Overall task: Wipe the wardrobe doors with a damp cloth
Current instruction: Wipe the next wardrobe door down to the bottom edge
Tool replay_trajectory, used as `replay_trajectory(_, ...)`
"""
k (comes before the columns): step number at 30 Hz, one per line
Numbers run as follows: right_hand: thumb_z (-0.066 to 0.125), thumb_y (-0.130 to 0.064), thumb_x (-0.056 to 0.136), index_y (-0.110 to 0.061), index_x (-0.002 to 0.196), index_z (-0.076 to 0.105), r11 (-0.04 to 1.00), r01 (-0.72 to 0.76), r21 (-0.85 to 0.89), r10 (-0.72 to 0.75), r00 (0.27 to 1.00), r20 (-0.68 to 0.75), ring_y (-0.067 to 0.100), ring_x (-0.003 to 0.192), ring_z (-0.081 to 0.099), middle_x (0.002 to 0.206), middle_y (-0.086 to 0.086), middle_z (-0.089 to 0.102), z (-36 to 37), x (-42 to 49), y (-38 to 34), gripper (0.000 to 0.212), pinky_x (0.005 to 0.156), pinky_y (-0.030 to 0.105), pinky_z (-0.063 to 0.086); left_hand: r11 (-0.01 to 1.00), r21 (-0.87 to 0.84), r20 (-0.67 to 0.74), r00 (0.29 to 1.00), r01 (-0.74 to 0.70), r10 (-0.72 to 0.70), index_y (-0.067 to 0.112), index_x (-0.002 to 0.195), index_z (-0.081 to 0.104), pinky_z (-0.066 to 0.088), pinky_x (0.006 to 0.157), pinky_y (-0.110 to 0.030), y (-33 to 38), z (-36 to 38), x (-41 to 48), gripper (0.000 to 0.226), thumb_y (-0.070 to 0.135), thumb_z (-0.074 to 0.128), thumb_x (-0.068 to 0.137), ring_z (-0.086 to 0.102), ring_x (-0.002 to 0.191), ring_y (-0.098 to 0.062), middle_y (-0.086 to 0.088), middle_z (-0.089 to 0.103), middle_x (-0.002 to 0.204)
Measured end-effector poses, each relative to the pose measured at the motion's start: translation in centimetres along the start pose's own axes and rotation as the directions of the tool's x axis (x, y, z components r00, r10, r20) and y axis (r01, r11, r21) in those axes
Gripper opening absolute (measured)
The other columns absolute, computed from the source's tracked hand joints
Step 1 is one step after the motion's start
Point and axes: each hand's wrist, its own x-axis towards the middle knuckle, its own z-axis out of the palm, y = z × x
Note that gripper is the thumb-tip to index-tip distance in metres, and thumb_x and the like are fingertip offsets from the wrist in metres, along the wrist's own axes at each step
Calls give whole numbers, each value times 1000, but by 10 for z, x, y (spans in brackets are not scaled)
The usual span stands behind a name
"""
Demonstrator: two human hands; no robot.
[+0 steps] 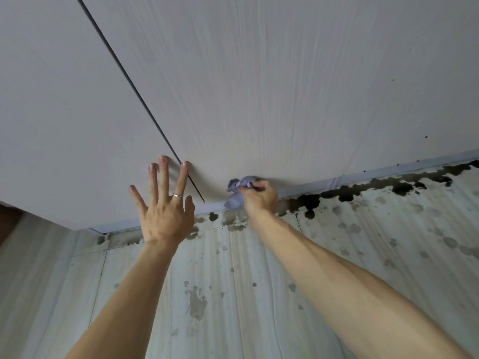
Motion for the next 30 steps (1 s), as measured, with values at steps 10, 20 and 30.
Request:
replay_trajectory(10, 64, 3, 90, -12, 96, 59, 976, 219, -19, -211, 910, -358, 15, 86, 56, 95, 3, 62, -66, 49, -31, 17, 57, 1, 41, 1000, -12, 1, 1000, -23, 23, 43, 155, -16, -7, 117, -65, -6, 2, 0, 82, 41, 45, 101, -31, 148, -14, 9, -38, 159)
replay_trajectory(20, 62, 20, 77, -13, 62, 51, 993, -117, 6, 117, 993, 25, 16, 61, 60, 62, -2, 55, 30, -5, 41, 38, 59, 15, 48, 990, 121, -34, 997, -70, 75, 41, 157, -13, -6, 115, -67, -20, 3, 0, 101, 26, 63, 92, -26, 150, -14, 5, -30, 163)
replay_trajectory(30, 56, 20, 79, -3, 74, 53, 964, -170, 205, 199, 971, -130, 20, 50, 63, 68, 13, 60, -27, 58, 29, 24, 47, 27, 52, 987, 139, -67, 993, -83, 93, 39, 157, -15, -16, 114, -63, -23, 12, 1, 112, 20, 69, 85, -23, 152, -17, 4, -29, 164)
